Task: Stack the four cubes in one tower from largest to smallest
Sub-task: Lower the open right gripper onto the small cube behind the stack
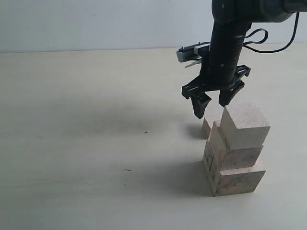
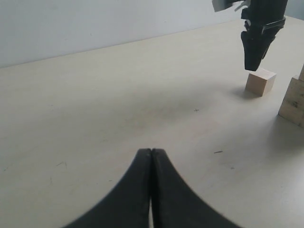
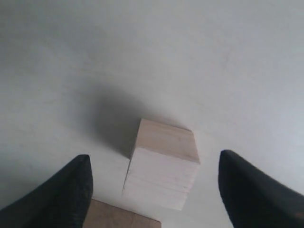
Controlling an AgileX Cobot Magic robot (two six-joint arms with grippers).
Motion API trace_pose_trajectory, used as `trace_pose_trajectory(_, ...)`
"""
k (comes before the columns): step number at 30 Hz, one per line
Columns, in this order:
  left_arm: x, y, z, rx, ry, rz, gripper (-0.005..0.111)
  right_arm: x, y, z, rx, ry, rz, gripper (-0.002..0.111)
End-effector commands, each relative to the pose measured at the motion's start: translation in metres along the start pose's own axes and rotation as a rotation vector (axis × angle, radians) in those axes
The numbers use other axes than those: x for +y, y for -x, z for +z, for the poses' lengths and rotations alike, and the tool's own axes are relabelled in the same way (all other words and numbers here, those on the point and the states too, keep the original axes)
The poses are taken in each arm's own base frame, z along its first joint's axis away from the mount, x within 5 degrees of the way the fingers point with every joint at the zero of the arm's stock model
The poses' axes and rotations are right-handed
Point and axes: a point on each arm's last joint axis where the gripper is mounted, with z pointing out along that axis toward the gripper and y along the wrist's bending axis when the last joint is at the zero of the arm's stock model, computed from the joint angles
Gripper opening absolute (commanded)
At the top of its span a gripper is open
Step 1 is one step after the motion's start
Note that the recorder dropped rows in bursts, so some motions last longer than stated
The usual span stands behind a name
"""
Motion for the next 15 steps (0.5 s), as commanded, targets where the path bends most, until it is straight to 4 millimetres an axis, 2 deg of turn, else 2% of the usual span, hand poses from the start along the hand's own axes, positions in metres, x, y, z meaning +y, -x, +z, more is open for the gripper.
trace_pose_trajectory(1,0.0005,-0.0002,-0.0001,-0.009,0.008,0.002,0.0,-0.0021,0.0021,0.0073,0.019,0.008,-0.006,0.071)
trace_pose_trajectory(15,0.0005,-0.0002,-0.0001,-0.009,0.008,0.002,0.0,-0.0049,0.0017,0.0121,0.039,0.005,0.02,0.07)
